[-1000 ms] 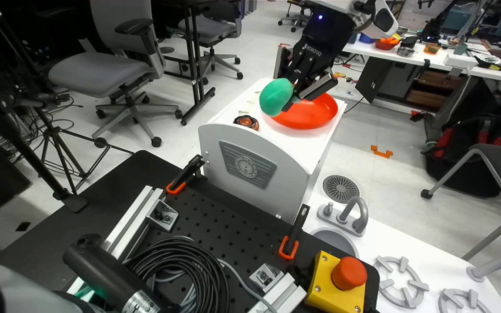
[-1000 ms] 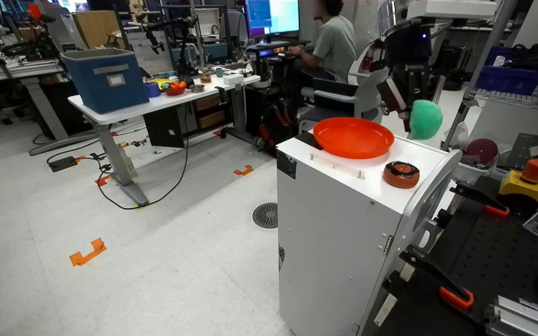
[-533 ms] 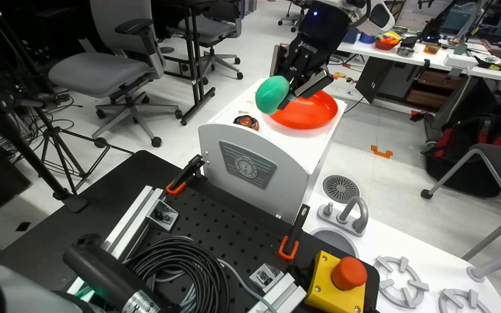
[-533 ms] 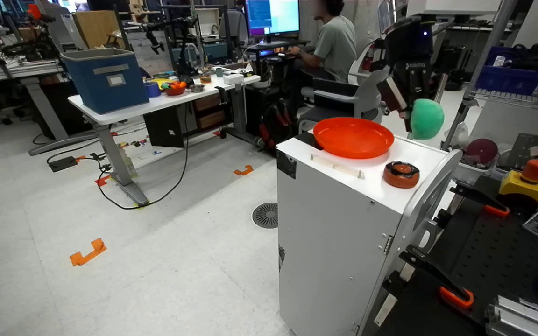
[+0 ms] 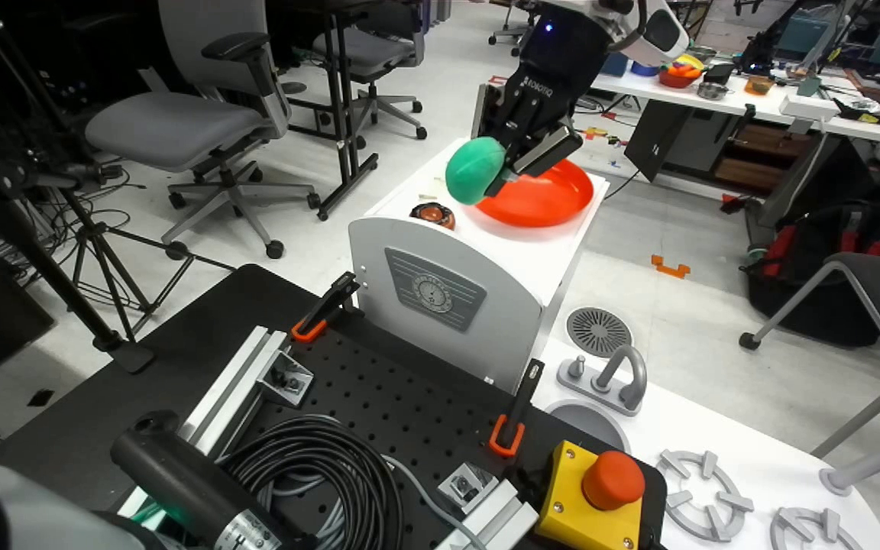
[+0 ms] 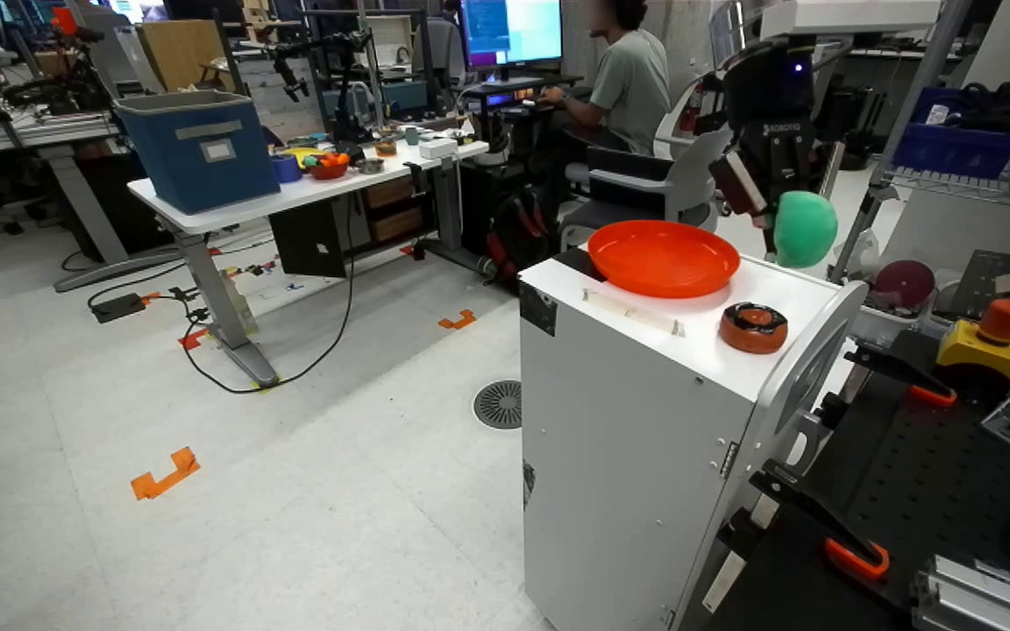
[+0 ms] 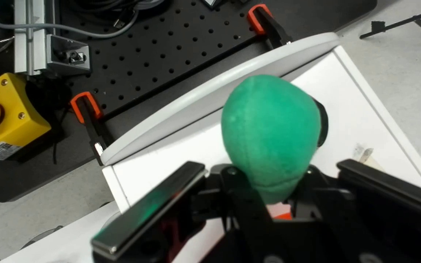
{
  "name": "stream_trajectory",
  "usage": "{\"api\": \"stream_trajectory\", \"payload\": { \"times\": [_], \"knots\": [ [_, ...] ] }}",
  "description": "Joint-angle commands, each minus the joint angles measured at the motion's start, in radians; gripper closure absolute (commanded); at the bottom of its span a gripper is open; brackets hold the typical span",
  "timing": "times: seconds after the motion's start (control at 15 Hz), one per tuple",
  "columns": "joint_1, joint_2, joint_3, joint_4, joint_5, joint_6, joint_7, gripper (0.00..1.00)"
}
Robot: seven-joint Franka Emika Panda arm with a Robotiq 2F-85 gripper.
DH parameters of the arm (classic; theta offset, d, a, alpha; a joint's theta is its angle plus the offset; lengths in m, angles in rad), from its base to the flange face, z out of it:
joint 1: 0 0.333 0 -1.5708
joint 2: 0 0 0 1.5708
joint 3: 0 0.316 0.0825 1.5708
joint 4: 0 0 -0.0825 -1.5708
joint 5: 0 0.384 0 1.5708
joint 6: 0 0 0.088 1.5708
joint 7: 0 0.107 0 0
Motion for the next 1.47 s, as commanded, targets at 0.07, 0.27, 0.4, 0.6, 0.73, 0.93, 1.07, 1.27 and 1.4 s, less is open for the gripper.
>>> {"api": "stream_trajectory", "payload": {
  "times": [0.07, 0.27, 0.4, 0.6, 0.73, 0.93, 1.07, 1.27, 1.4],
  "knots": [
    [0.003, 0.023, -0.006, -0.008, -0.007, -0.007, 0.010, 0.95],
    [-0.002, 0.028, -0.007, -0.016, 0.012, 0.004, 0.004, 0.95],
    [-0.003, 0.034, -0.007, -0.016, 0.012, 0.004, 0.001, 0.95],
    [-0.004, 0.037, -0.005, -0.019, 0.022, 0.010, -0.007, 0.95],
    [-0.003, 0.031, -0.002, -0.022, 0.029, 0.016, -0.011, 0.95],
    [0.001, 0.023, 0.000, -0.022, 0.025, 0.021, -0.008, 0.95],
    [0.000, 0.033, 0.001, -0.019, 0.029, 0.020, -0.012, 0.95],
    [0.000, 0.028, 0.002, -0.021, 0.031, 0.021, -0.011, 0.95],
    [0.004, 0.013, 0.003, -0.022, 0.022, 0.024, -0.008, 0.95]
  ]
}}
